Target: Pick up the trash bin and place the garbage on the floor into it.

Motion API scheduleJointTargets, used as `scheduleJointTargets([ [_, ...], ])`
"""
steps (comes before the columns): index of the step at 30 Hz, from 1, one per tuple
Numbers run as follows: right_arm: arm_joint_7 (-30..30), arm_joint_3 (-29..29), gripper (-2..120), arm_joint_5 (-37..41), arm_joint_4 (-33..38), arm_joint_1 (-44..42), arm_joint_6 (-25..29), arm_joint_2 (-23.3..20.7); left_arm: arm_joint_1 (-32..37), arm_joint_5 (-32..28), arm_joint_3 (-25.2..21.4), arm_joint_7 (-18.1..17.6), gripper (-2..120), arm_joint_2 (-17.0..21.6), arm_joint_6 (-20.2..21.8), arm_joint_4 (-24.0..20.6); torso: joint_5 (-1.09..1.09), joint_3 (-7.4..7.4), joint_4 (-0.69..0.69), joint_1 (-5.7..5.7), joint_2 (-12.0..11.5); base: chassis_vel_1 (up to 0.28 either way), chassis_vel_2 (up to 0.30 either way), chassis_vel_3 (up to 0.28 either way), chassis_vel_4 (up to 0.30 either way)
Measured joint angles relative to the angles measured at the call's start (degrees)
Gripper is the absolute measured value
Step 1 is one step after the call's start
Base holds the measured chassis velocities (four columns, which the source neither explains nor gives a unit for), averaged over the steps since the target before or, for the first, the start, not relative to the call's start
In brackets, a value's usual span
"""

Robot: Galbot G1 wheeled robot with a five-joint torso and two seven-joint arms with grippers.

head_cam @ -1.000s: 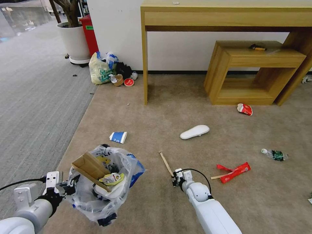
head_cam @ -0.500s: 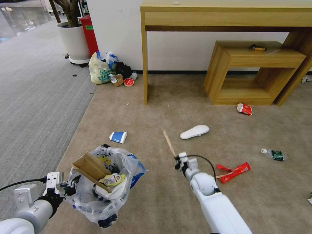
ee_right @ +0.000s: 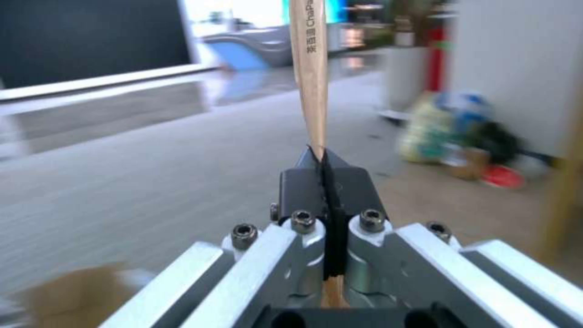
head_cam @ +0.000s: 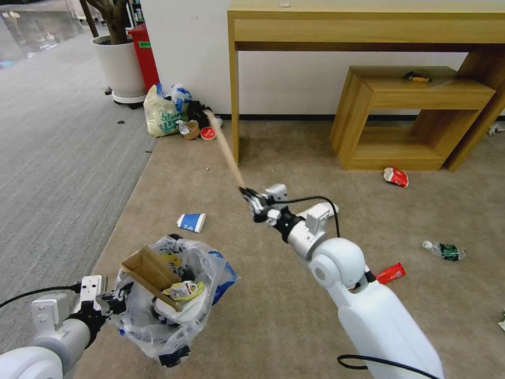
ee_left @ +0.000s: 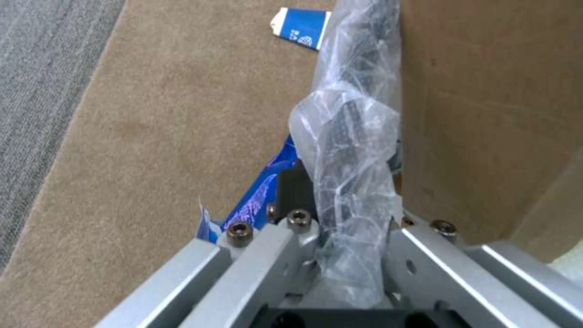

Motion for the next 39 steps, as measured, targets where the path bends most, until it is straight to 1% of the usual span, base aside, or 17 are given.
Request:
scheduleJointTargets([
  [3,-0.92,-2.88,0,1.07,2.48,-0.10,-0.14,-2.16,-0.71,-0.49,0.55,-0.67,0,0.73,0.00,0.73,0.00,0.00,0.00,0.00,0.00,0.000,0.000,0.000,0.000],
  [5,-1.77,-6.89,0,1.20,4.19,-1.07,-0.16,-4.71,-1.88,-1.90,1.32,-1.99,0,1.92,0.00,1.48,0.00,-0.01,-0.01,0.00,0.00,0.000,0.000,0.000,0.000],
  [6,-1.77,-6.89,0,1.20,4.19,-1.07,-0.16,-4.71,-1.88,-1.90,1.32,-1.99,0,1.92,0.00,1.48,0.00,-0.01,-0.01,0.00,0.00,0.000,0.000,0.000,0.000],
  [7,-2.13,-10.86,0,-0.09,3.93,-1.87,0.22,-6.17,-3.14,-3.35,2.05,-3.45,0,2.86,0.00,2.02,0.00,0.00,-0.03,0.00,0.00,0.000,0.000,0.000,0.000],
  [8,-2.13,-10.86,0,-0.09,3.93,-1.87,0.22,-6.17,-3.14,-3.35,2.05,-3.45,0,2.86,0.00,2.02,0.00,0.00,-0.03,0.00,0.00,0.000,0.000,0.000,0.000],
  [10,-2.63,-14.26,0,-1.96,2.90,-2.19,0.84,-6.53,-4.33,-4.68,2.79,-4.76,0,3.71,0.00,2.46,0.00,0.00,-0.02,0.00,0.00,0.000,0.000,0.000,0.000],
  [15,-2.56,-18.15,0,-3.83,0.73,-2.00,1.03,-4.82,-5.02,-5.38,3.44,-5.38,0,4.12,0.00,2.82,0.00,0.00,0.00,0.00,0.00,0.000,0.000,0.000,0.000],
  [19,-2.29,-19.22,0,-4.50,-0.93,-1.84,1.05,-3.80,-4.89,-5.40,3.41,-5.34,0,4.11,0.00,2.83,0.00,0.00,0.00,0.00,0.00,0.000,0.000,0.000,0.000],
  [23,-0.69,-20.91,4,-6.42,-4.85,-1.58,1.52,-0.57,-4.82,-5.40,3.11,-4.92,0,4.04,0.00,3.17,0.00,0.00,0.00,0.00,0.00,0.000,0.000,0.000,0.000],
  [26,1.49,-22.13,19,-7.88,-7.54,-1.52,1.59,2.34,-4.78,-5.38,2.86,-4.45,0,4.05,0.00,3.28,0.00,0.00,0.00,0.00,0.00,0.000,0.000,0.000,0.000],
  [27,1.49,-22.13,19,-7.88,-7.54,-1.52,1.59,2.34,-4.78,-5.38,2.86,-4.45,0,4.05,0.00,3.28,0.00,0.00,0.00,0.00,0.00,0.000,0.000,0.000,0.000],
  [29,2.23,-22.59,31,-8.33,-8.53,-1.52,1.59,3.39,-4.79,-5.38,2.79,-4.28,0,4.10,0.00,3.28,0.00,0.00,0.00,0.00,0.00,0.000,0.000,0.000,0.000],
  [31,2.57,-22.78,35,-8.65,-9.08,-1.57,1.59,3.94,-4.81,-5.38,2.75,-4.20,0,4.14,0.00,3.28,0.00,0.00,0.00,0.00,0.00,0.000,0.000,0.000,0.000],
  [34,3.30,-23.08,51,-9.37,-10.27,-1.96,1.59,4.81,-4.84,-5.39,2.63,-3.83,0,4.31,0.00,3.28,0.00,0.00,0.00,0.00,0.00,0.000,0.000,0.000,0.000],
  [35,3.30,-23.08,51,-9.37,-10.27,-1.96,1.59,4.81,-4.84,-5.39,2.63,-3.83,0,4.31,0.00,3.28,0.00,0.00,0.00,0.00,0.00,0.000,0.000,0.000,0.000],
  [38,3.79,-23.06,63,-9.84,-10.65,-2.26,1.63,5.14,-4.88,-5.38,2.48,-3.49,0,4.47,0.00,3.33,0.00,0.00,0.00,0.00,0.00,0.000,0.000,0.000,0.000],
  [39,3.79,-23.06,63,-9.84,-10.65,-2.26,1.63,5.14,-4.88,-5.38,2.48,-3.49,0,4.47,0.00,3.33,0.00,0.00,0.00,0.00,0.00,0.000,0.000,0.000,0.000],
])
